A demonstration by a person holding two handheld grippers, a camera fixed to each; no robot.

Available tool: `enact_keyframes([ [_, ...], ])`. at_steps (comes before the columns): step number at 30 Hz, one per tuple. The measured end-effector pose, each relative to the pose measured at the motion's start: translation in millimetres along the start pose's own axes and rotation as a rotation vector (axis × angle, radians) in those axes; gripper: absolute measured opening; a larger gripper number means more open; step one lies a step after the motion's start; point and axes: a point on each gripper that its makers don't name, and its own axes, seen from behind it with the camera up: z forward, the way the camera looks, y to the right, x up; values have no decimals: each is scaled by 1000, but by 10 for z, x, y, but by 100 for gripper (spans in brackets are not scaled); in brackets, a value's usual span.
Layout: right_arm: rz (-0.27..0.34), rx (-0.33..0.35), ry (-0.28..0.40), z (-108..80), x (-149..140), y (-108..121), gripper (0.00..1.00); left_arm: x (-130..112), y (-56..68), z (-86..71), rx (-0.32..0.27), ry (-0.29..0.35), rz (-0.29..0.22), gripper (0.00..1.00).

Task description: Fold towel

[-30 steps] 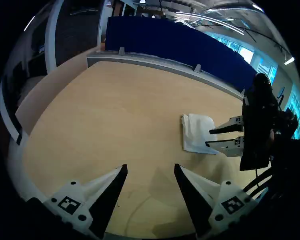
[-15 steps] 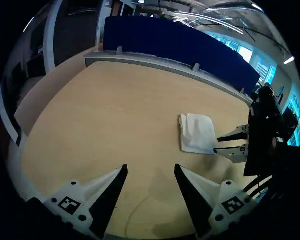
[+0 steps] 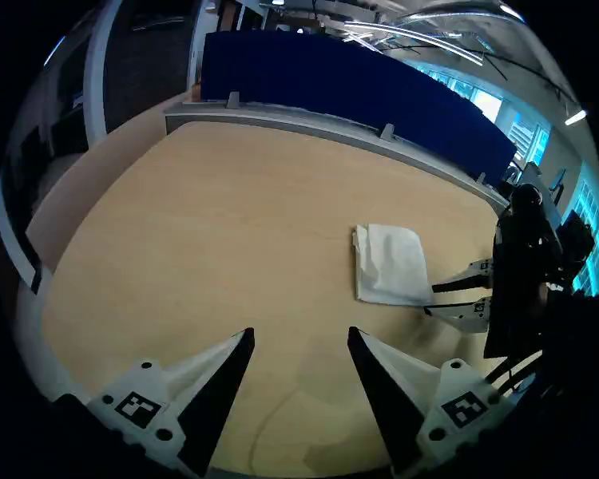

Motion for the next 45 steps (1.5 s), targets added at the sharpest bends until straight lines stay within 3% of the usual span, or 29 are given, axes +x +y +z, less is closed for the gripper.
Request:
enact_keyframes([
  [6,12,1,-3,26,-21,2,58,-22,0,4,0,-3,-1,86],
  [16,44,4,-8,71,-39,-8,25,-17,12,-7,-5,-3,-6,86],
  [26,61,7,1,74,-23,-24,6,-35,-3,-10,-4,-3,-6,86],
  [34,41,-19,39,-62,162,51,4,-3,3,-30,-10,3,-4,86],
  [45,-1,-75,170,-499,957,273,4,125,88,-34,-31,27,14,86],
])
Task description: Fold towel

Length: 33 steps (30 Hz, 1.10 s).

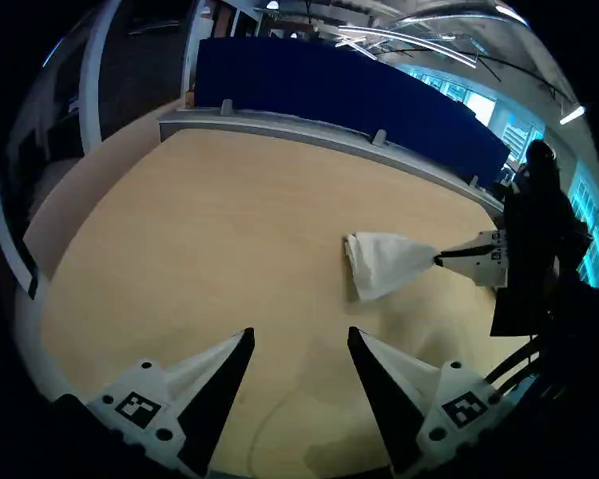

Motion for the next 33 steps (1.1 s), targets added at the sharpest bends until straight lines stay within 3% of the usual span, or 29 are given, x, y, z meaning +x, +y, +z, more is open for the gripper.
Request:
enact_keyframes([
  [6,-38,-25,80,-215,506,91,4,99,62,-15,-14,16,15,86],
  [12,-58,-47,132,-403,837,171,4,194,120,-34,-25,33,30,86],
  [33,-18,-121,178,-775,965,550,4,345,305,-39,-56,52,61,86],
])
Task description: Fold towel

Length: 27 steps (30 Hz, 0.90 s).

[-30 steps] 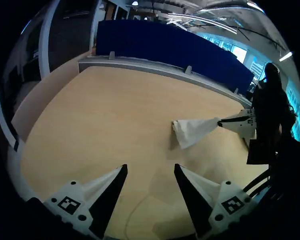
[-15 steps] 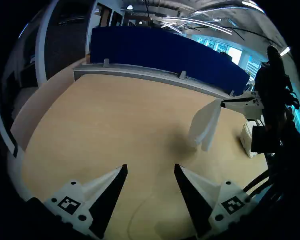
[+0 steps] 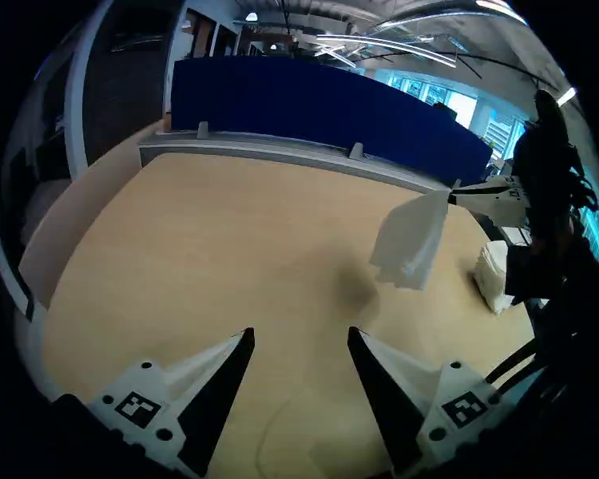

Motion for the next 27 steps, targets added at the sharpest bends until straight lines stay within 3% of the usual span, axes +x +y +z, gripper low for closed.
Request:
enact_keyframes([
  [27,61,-211,-26,-821,-407,1606,4,132,331,153,-21,-12,49,86],
])
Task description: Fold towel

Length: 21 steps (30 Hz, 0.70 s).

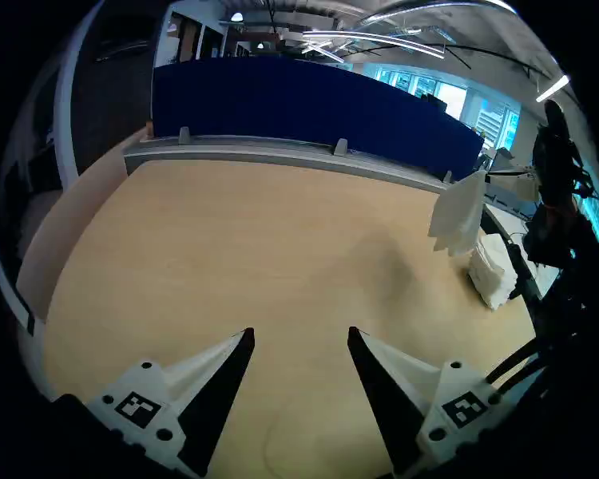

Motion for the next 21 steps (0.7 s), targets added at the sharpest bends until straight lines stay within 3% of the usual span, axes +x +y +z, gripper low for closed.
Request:
enact_keyframes([
  [21,32,-113,-47,-249,-408,1051,4,35,214,120,-5,-21,35,86],
])
